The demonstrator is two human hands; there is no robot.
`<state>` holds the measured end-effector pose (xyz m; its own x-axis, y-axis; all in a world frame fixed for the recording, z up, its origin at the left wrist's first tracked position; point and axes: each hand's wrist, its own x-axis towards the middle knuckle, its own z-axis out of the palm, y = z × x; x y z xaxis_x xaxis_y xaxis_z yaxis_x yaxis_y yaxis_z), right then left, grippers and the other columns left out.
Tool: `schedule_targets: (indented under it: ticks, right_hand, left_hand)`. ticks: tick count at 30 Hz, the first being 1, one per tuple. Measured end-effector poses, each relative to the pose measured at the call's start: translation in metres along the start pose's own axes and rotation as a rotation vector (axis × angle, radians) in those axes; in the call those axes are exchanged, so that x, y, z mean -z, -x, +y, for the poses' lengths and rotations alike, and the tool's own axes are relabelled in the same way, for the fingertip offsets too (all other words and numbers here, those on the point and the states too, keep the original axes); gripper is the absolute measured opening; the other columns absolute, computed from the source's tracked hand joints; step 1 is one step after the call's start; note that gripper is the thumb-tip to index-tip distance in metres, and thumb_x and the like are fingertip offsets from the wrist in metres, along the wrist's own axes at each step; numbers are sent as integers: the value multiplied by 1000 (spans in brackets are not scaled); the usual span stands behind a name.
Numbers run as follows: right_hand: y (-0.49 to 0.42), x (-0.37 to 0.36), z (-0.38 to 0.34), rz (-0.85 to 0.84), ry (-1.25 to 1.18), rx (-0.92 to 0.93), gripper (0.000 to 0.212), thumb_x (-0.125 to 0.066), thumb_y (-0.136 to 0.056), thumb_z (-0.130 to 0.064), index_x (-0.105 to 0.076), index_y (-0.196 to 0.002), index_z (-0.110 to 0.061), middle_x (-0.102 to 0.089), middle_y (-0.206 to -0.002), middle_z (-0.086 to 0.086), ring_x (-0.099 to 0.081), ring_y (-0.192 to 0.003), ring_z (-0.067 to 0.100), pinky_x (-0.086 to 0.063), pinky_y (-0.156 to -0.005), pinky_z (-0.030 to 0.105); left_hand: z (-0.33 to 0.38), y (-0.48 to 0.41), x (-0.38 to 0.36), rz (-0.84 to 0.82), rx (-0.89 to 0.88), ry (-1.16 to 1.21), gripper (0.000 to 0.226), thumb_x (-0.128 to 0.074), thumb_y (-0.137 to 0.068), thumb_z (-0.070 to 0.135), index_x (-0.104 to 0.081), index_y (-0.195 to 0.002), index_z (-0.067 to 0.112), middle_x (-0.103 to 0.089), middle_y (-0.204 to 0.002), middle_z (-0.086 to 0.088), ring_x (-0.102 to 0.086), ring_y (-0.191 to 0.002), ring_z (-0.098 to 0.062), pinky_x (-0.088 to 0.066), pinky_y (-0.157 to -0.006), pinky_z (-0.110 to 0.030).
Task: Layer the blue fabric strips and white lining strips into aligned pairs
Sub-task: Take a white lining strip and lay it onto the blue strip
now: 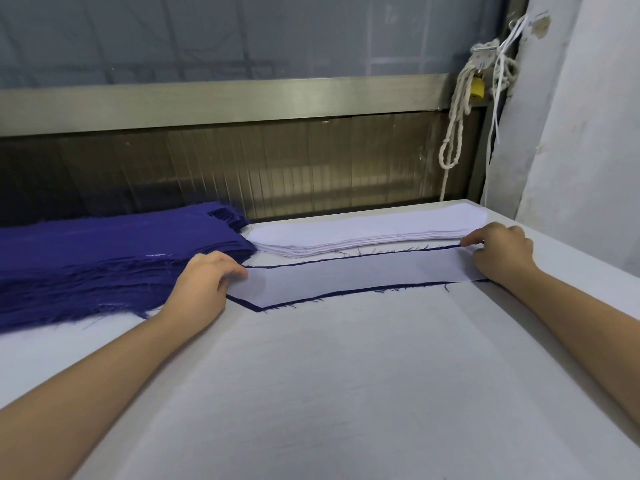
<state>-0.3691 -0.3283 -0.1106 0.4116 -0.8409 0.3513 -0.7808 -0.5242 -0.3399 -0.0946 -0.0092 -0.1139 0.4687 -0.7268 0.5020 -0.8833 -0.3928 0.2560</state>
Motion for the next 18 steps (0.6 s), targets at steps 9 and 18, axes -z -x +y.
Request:
schedule_targets:
  ticks: [9,18]
  right_hand:
    - [7,2,-9,-21,-56,47,31,-46,-88,-1,-69,-106,-10,-64,-115,14,-53,-107,36,-45,-92,42]
    - [7,-8,-67,-24,-14,405,32,-49,-89,-4,-64,-117,-10,-56,-125,11,-45,-115,32,-36,-97,38]
  left_hand:
    - [3,-7,5,0,66,115,50,-35,-79,-24,-67,-106,2,-64,-104,-8,-59,-92,-21,-43,-83,-26]
    - [15,-46,9,26,150,258,45,-36,-83,-19,-65,-106,5,-63,-98,-4,-58,-88,-17,-40,-80,-20]
